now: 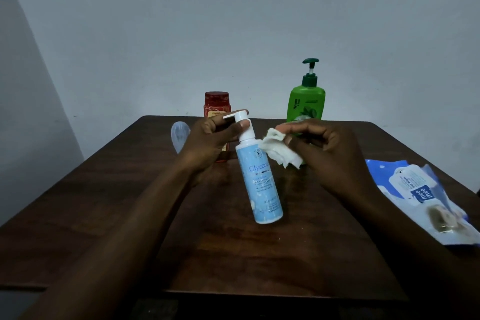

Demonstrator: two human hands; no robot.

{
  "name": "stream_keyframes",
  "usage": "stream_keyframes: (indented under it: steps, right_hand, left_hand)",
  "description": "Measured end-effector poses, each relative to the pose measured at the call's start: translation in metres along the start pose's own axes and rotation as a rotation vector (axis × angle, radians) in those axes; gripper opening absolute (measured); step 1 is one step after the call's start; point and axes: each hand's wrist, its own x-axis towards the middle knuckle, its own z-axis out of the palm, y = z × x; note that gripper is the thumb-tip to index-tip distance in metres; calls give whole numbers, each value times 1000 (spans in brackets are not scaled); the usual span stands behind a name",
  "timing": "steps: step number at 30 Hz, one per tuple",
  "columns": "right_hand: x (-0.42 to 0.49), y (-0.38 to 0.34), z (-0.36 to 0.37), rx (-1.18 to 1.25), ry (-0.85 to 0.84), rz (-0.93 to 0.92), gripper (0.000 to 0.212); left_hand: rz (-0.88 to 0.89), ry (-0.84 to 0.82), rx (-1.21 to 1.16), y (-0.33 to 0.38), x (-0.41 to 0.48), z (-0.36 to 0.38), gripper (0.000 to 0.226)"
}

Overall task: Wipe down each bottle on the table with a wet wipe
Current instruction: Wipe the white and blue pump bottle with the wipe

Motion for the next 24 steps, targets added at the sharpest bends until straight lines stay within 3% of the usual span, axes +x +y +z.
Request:
stream_keyframes:
  steps: [13,19,24]
  right_hand:
    - [-22,26,37,-263,35,-316,18]
    - [-75,45,31,-332,-81,-286,17]
    - [-50,38,32,-305,-50,-253,16]
  left_hand:
    - [-73,-53,-124,-13,-3,8,23]
    - [-69,-23,-157,-19,-2,10,23]
    - [-67,-30,-154,-21,-1,9,25]
